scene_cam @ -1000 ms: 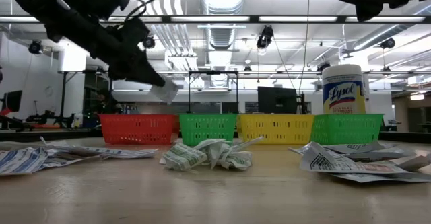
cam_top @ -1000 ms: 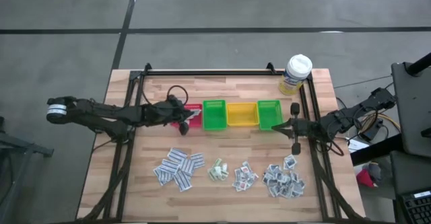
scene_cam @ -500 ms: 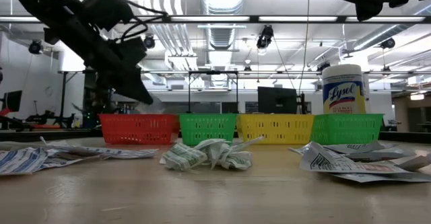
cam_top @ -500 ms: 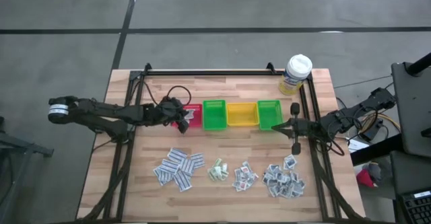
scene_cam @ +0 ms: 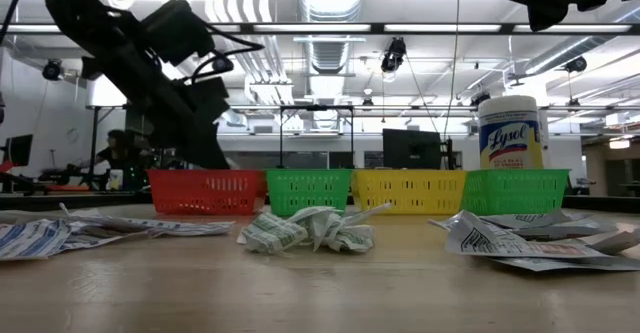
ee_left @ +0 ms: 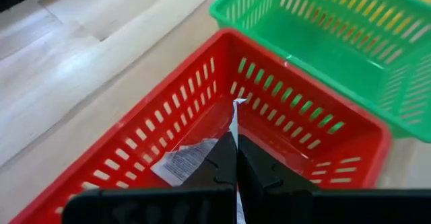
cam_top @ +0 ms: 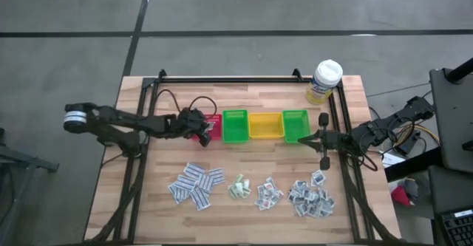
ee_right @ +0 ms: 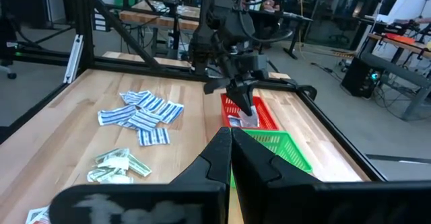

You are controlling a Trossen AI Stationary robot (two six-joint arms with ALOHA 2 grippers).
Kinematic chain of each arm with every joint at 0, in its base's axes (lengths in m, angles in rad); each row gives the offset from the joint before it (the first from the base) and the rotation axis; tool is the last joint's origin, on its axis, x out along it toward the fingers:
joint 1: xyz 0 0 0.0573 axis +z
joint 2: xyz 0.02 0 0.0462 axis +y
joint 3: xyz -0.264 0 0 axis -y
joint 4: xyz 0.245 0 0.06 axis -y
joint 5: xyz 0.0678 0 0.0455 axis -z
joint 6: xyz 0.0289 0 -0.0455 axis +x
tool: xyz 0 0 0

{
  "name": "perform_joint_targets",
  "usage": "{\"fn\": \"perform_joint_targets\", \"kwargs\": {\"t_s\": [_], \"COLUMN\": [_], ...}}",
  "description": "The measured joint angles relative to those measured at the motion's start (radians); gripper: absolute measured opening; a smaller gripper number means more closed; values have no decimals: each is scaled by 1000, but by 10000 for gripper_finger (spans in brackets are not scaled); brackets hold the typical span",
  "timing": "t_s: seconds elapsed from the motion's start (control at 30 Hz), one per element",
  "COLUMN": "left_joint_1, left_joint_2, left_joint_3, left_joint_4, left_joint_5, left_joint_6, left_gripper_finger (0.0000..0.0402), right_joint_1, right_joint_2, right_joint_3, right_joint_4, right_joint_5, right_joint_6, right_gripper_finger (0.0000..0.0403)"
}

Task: Pick & Place First Aid Supplies
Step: Put the alcohol pad into the red basket

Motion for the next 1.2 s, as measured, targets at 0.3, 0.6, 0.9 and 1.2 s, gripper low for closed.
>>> {"fn": "perform_joint_targets", "kwargs": {"t_s": [0.3, 0.6, 0.9, 1.2], "left_joint_1": [0, 0, 0, -1], "left_joint_2": [19, 18, -62, -223], "left_joint_3": [0, 10, 30, 55], "left_joint_4": [18, 45, -40, -190], "left_joint_5": [-11, -16, -16, 32], "left_joint_6": [-4, -1, 51, 39], "left_gripper_finger": [17, 102, 120, 120], "right_joint_1": [0, 0, 0, 0], "right_joint_2": [0, 0, 0, 0], "right_joint_3": [0, 0, 0, 0], "right_joint_4": [0, 0, 0, -3], "right_joint_5": [0, 0, 0, 0], "right_joint_6": [4, 6, 7, 7], "right_gripper_finger": [8, 8, 8, 8]}}
